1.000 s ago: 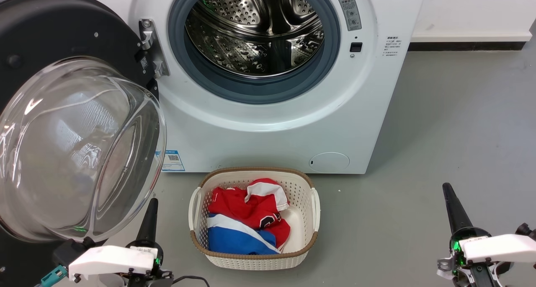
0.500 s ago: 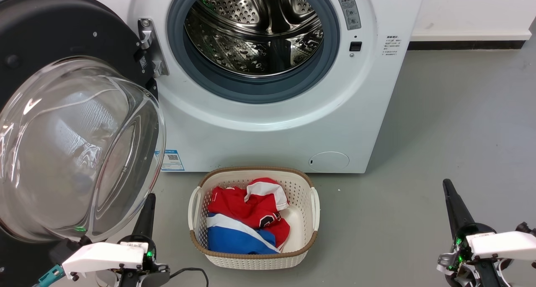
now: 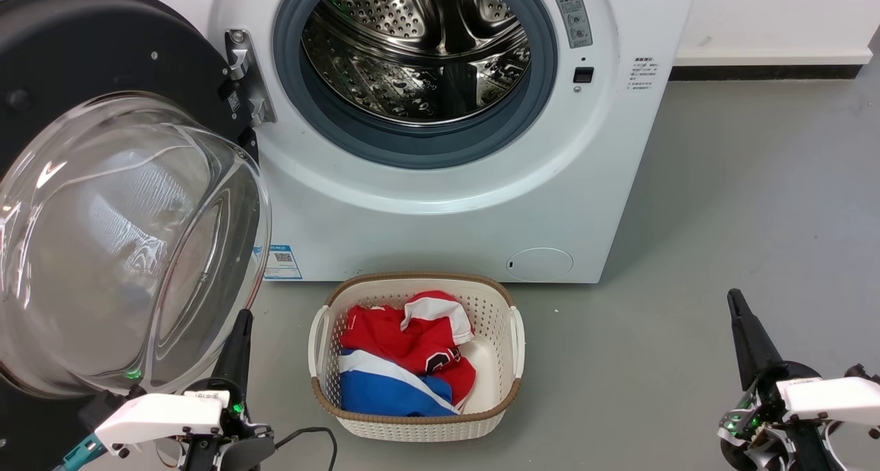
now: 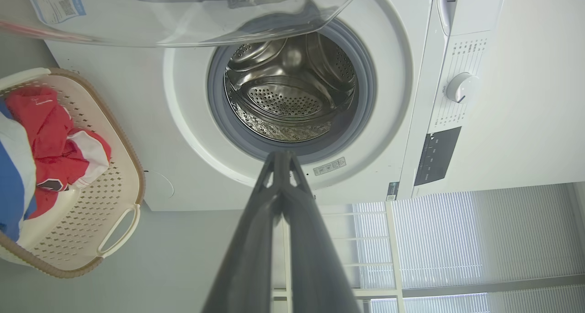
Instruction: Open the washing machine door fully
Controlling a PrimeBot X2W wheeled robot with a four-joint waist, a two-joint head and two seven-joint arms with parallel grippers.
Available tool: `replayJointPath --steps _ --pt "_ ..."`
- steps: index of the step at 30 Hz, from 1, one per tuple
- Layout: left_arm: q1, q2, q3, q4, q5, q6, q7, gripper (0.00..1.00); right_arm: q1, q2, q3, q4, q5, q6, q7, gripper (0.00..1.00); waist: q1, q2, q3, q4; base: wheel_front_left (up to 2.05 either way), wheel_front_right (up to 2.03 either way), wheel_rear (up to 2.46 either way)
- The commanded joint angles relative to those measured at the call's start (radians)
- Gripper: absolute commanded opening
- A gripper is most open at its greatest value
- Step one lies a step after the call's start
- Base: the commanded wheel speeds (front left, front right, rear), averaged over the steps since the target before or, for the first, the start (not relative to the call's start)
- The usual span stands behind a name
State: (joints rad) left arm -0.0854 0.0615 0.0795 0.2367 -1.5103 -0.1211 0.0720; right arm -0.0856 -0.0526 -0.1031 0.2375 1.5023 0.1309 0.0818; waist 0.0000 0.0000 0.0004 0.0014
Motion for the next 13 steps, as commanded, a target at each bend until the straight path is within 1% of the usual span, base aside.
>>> replayJointPath --steps 1,13 --pt "-0.016 0.003 0.006 0.002 -0.018 -0.005 0.006 0.00 -0.020 -0.002 -0.002 0.001 0.019 0.000 0.007 0.00 0.0000 0.0000 0.000 0.000 0.00 0.00 0.00" --pt "-0.027 0.002 0.018 0.008 -0.105 -0.011 0.030 0.00 -0.027 -0.001 -0.008 0.007 0.103 0.000 0.029 0.00 0.0000 0.0000 0.002 -0.001 0.00 0.00 0.00"
